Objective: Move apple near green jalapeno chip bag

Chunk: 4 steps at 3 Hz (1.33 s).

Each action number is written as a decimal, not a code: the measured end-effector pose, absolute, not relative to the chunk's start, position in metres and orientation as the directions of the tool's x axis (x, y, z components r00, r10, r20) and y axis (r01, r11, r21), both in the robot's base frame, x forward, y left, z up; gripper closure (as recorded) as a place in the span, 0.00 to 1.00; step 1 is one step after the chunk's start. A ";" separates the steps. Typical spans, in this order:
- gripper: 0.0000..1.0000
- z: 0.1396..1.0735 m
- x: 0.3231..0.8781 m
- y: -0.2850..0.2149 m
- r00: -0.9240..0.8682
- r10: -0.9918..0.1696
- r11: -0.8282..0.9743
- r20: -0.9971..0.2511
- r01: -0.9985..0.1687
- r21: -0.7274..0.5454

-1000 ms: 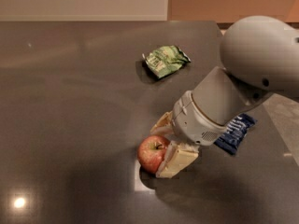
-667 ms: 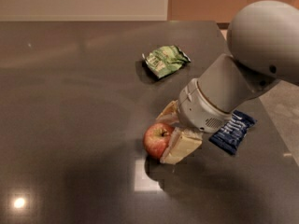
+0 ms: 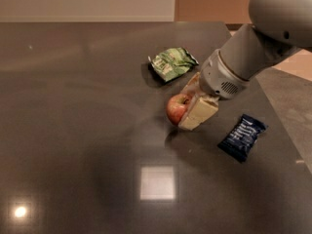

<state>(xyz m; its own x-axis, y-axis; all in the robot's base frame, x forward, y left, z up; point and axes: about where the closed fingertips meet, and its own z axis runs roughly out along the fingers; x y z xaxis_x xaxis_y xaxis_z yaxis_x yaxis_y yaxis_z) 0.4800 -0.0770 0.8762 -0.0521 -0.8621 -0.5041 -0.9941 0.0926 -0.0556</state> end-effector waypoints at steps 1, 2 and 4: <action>1.00 0.875 0.526 -0.090 -0.135 -0.845 0.184 -0.517 -0.982 -0.044; 1.00 0.872 0.569 -0.098 -0.193 -0.827 0.257 -0.528 -0.965 -0.048; 1.00 0.864 0.629 -0.114 -0.280 -0.789 0.374 -0.547 -0.925 -0.067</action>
Offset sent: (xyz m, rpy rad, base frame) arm 0.1416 -0.0333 -0.0045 0.0438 -0.0106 -0.2604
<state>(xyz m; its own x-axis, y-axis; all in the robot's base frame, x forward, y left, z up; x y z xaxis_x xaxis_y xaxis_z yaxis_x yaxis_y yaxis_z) 0.6285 -0.1140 0.8642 -0.2801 -0.7892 -0.5466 -0.9249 0.3744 -0.0667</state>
